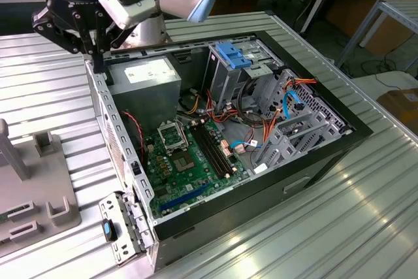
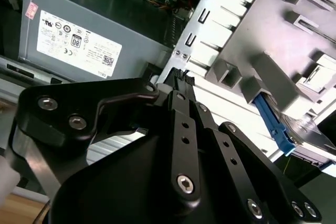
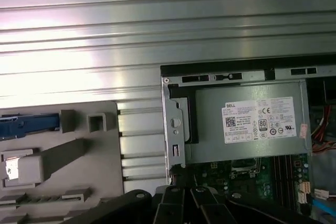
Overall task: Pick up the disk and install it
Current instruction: 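Reach for the disk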
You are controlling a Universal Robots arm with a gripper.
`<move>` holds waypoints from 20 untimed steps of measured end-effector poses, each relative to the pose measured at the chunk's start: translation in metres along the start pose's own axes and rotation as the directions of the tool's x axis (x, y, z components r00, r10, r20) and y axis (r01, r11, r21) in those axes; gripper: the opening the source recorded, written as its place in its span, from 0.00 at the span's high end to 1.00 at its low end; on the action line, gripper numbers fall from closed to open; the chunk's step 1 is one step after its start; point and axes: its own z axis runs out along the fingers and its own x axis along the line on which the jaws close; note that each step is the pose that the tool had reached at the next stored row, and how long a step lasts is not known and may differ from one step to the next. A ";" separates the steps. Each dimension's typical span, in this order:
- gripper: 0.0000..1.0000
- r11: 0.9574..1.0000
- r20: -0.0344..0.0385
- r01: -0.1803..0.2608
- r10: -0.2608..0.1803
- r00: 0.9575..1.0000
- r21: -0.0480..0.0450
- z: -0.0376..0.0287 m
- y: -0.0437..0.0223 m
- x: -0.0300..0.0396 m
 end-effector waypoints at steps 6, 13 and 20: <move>0.89 1.000 0.000 0.000 0.000 1.000 0.000 -0.0007 -0.0017 0.0229; 0.89 1.000 0.000 0.000 0.000 1.000 0.000 -0.0015 -0.0039 0.0518; 0.89 1.000 0.000 0.000 0.000 1.000 0.000 -0.0021 -0.0058 0.0768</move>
